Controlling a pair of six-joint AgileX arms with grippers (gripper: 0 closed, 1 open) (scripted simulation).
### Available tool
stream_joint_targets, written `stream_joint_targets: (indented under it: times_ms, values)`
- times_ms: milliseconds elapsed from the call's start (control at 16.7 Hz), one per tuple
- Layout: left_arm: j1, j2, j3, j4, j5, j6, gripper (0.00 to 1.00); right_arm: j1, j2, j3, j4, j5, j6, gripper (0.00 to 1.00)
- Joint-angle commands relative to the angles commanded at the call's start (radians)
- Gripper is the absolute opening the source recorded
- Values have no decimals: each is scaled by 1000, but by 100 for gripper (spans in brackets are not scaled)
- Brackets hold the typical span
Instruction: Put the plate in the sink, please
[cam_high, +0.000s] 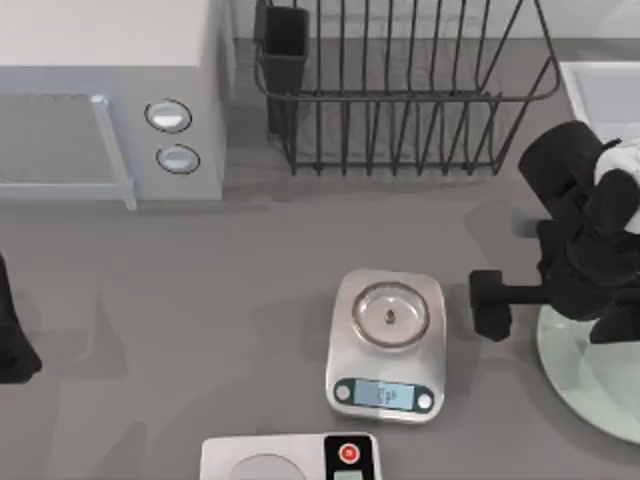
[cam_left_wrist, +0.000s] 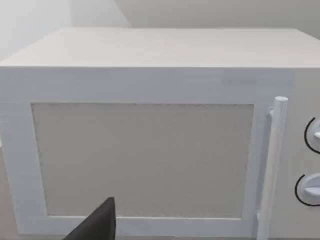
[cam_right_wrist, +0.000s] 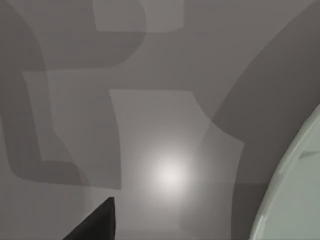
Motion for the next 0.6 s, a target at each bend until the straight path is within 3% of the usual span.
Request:
stream_joint_targets:
  times_ms: [60,600]
  values:
    - [0,0,0,0,0,0,100,0,0,0,0,0,0,100]
    - [0,0,0,0,0,0,100,0,0,0,0,0,0,32]
